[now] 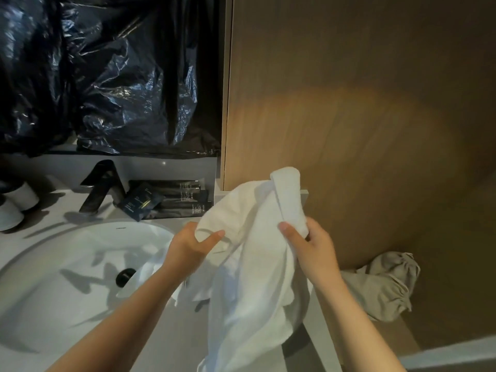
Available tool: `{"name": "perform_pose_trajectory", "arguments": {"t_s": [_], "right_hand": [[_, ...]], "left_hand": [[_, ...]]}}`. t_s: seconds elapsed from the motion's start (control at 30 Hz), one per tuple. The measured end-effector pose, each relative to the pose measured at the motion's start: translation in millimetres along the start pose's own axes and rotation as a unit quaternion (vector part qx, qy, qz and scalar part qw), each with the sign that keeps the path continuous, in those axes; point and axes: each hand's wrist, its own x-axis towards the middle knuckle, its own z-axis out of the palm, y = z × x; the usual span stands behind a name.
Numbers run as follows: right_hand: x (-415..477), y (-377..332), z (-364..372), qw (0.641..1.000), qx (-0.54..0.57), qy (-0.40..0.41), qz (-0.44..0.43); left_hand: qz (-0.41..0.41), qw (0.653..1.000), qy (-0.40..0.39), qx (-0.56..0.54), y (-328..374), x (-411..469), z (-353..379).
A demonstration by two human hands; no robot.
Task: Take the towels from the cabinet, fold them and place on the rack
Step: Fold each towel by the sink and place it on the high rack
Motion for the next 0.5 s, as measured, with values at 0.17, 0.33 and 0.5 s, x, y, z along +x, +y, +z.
{"name": "perform_pose_trajectory", "arguments": {"t_s": [0.17, 0.33, 0.5], "right_hand": [[13.6, -42.1, -21.3, 0.992, -0.027, 0.038, -0.118], [39.7, -71.2, -44.6, 0.98, -0.043, 0.073, -0.181], [68.6, -51.7, -53.2, 0.968, -0.226, 0.105, -0.039]], "left_hand": [[0.016, 0.997, 0.023, -0.078, 2.7, 2.0, -22.5], [0.071, 0.983, -0.003, -0.171, 31.6, 1.6, -37.6], [-0.018, 0.998, 0.003, -0.053, 24.7, 20.7, -31.7]]}}
